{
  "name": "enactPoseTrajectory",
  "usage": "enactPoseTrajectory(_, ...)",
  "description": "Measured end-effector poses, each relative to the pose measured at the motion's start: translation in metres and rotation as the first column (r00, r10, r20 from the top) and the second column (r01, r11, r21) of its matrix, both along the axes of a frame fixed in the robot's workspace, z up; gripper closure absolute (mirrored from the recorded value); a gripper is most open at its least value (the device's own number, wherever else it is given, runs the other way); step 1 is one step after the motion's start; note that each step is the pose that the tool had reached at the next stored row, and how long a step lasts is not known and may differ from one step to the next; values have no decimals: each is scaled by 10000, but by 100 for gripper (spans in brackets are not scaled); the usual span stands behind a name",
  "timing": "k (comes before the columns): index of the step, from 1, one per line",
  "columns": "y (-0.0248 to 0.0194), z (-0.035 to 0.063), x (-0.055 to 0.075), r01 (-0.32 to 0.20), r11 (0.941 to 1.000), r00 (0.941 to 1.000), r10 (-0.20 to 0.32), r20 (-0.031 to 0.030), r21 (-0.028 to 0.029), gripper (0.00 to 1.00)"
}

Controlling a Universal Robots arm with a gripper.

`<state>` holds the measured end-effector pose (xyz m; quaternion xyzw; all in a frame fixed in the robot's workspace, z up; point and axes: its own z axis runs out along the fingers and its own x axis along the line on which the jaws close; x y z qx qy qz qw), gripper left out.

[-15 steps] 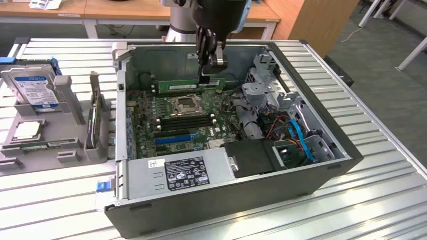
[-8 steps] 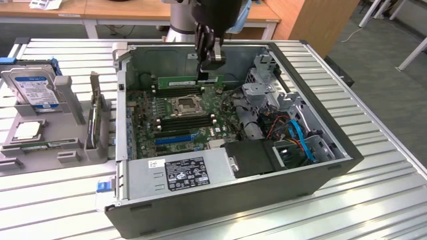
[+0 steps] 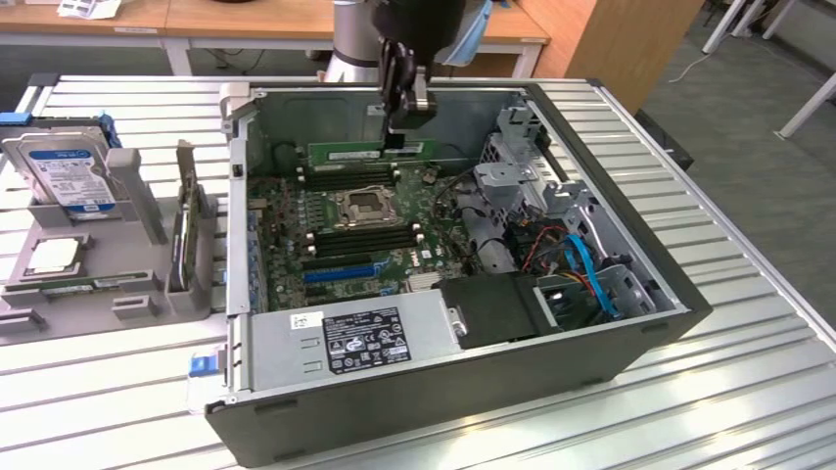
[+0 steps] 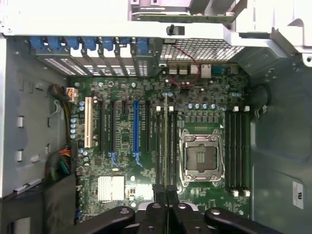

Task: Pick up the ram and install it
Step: 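Pick up the ram and move it above insertion slot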

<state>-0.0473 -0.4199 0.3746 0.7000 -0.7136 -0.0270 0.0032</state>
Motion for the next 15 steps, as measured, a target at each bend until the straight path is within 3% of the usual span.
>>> enactPoseTrajectory(8, 132, -13, 0, -1, 10000, 10000, 1, 0, 0, 88)
enactPoseTrajectory(15, 143, -14, 0, 0, 10000, 10000, 0, 0, 2, 88)
